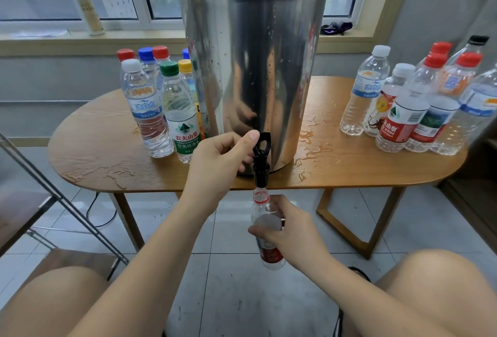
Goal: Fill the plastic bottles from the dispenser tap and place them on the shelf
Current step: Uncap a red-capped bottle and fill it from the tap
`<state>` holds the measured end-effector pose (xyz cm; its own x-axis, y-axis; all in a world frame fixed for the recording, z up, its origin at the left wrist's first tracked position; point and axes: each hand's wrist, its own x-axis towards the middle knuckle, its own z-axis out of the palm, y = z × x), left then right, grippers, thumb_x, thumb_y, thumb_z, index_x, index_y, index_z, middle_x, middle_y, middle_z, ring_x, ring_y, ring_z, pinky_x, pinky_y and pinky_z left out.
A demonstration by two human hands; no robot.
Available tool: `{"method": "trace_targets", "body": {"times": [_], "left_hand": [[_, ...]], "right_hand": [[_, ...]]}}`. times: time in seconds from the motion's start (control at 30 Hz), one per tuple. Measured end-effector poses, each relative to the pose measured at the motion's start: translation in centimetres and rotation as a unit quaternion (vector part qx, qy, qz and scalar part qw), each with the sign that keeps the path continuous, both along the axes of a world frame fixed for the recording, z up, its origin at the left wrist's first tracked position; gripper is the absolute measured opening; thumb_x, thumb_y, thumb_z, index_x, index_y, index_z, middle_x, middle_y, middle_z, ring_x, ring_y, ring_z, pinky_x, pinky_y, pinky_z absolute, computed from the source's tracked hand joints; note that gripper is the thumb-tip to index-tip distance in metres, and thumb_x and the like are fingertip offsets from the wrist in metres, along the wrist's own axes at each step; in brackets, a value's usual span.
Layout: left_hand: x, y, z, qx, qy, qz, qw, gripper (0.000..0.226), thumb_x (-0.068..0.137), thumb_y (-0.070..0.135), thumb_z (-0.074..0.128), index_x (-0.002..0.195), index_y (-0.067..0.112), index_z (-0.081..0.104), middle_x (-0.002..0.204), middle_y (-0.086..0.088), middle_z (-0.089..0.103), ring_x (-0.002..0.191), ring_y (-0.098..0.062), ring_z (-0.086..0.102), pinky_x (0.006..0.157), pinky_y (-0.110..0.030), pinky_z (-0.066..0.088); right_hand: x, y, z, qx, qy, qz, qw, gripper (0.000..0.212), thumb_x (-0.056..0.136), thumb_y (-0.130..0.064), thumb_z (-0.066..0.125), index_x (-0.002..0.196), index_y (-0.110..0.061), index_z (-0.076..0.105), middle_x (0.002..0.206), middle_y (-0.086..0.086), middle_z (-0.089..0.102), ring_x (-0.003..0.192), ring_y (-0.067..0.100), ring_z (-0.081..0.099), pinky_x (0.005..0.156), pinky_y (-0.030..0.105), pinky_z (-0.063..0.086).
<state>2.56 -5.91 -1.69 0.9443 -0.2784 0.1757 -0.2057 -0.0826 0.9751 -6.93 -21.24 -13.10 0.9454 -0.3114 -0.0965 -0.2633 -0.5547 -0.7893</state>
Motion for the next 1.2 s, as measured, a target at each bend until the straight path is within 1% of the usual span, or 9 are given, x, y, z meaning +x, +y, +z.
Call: {"method": "trace_targets", "body": {"times": [0.13,0.27,0.37,0.5,0.6,0.67,0.83,1.07,1.2], "left_hand": [[-0.2,0.0,0.2,0.002,-0.001,0.003,1.0,0.045,0.101,0.051,0.072,0.076,0.014,0.076,0.076,-0.005,0.076,0.069,-0.012,0.064,0.067,-0.026,0.048],[-0.3,0.1,0.4,0.009,0.005,0.004,1.0,0.045,0.101,0.051,0.072,0.076,0.014,0.077,0.076,-0.004,0.077,0.071,-0.012,0.066,0.072,-0.029,0.051],[-0.4,0.1,0.5,0.01,0.013,0.0,1.0,0.044,0.1,0.052,0.072,0.074,0.017,0.078,0.077,-0.004,0.077,0.072,-0.012,0.067,0.073,-0.029,0.051],[-0.3,0.1,0.5,0.016,0.025,-0.003,1.0,0.044,0.1,0.054,0.072,0.07,0.023,0.077,0.076,-0.002,0.076,0.071,-0.011,0.065,0.066,-0.023,0.048],[-0.4,0.1,0.6,0.02,0.033,-0.004,0.999,0.044,0.1,0.054,0.071,0.07,0.024,0.077,0.075,-0.002,0.075,0.069,-0.009,0.064,0.06,-0.017,0.045],[-0.4,0.2,0.7,0.019,0.036,-0.007,0.999,0.043,0.101,0.053,0.071,0.07,0.023,0.077,0.076,-0.003,0.075,0.068,-0.008,0.063,0.059,-0.015,0.045],[-0.4,0.2,0.8,0.02,0.037,-0.007,0.999,0.043,0.101,0.053,0.07,0.07,0.024,0.077,0.078,-0.005,0.077,0.068,-0.009,0.064,0.06,-0.016,0.045],[-0.6,0.3,1.0,0.02,0.044,-0.009,0.999,0.043,0.101,0.053,0.07,0.071,0.022,0.077,0.079,-0.007,0.077,0.068,-0.01,0.063,0.058,-0.013,0.044],[-0.6,0.3,1.1,0.03,0.04,-0.004,0.999,0.043,0.101,0.056,0.069,0.076,0.022,0.078,0.081,-0.007,0.078,0.068,-0.012,0.062,0.06,-0.018,0.043]], "right_hand": [[0.0,0.0,0.1,0.005,0.007,-0.001,1.0,0.078,0.076,-0.058,0.091,0.142,-0.038,0.054,0.136,-0.017,0.065,0.128,0.014,0.06,0.106,0.047,0.057],[0.0,-0.1,0.0,0.007,0.005,0.0,1.0,0.078,0.074,-0.059,0.091,0.14,-0.039,0.054,0.132,-0.018,0.066,0.124,0.012,0.062,0.103,0.045,0.057],[0.1,-0.1,-0.1,0.004,0.002,0.003,1.0,0.077,0.075,-0.06,0.091,0.139,-0.039,0.055,0.131,-0.019,0.065,0.123,0.011,0.062,0.102,0.043,0.057],[0.1,-0.2,-0.2,0.004,0.001,0.005,1.0,0.077,0.075,-0.061,0.091,0.139,-0.04,0.054,0.129,-0.02,0.065,0.121,0.009,0.062,0.101,0.042,0.058],[0.0,-0.2,-0.2,0.01,0.002,0.004,1.0,0.077,0.075,-0.059,0.092,0.139,-0.039,0.055,0.13,-0.02,0.065,0.121,0.008,0.062,0.103,0.042,0.057],[0.0,-0.2,-0.2,0.009,0.0,0.004,1.0,0.077,0.075,-0.058,0.092,0.14,-0.039,0.055,0.129,-0.02,0.065,0.12,0.008,0.061,0.103,0.042,0.057],[0.0,-0.2,-0.1,0.005,-0.001,0.005,1.0,0.078,0.075,-0.061,0.091,0.14,-0.039,0.054,0.131,-0.02,0.065,0.122,0.009,0.061,0.103,0.043,0.057],[0.1,-0.1,-0.1,-0.001,0.0,0.005,1.0,0.078,0.074,-0.062,0.091,0.14,-0.039,0.054,0.133,-0.019,0.066,0.123,0.012,0.062,0.103,0.045,0.058],[0.1,-0.1,0.0,-0.005,0.004,0.007,1.0,0.079,0.076,-0.061,0.09,0.142,-0.038,0.053,0.135,-0.017,0.066,0.124,0.013,0.063,0.104,0.045,0.058]]}}
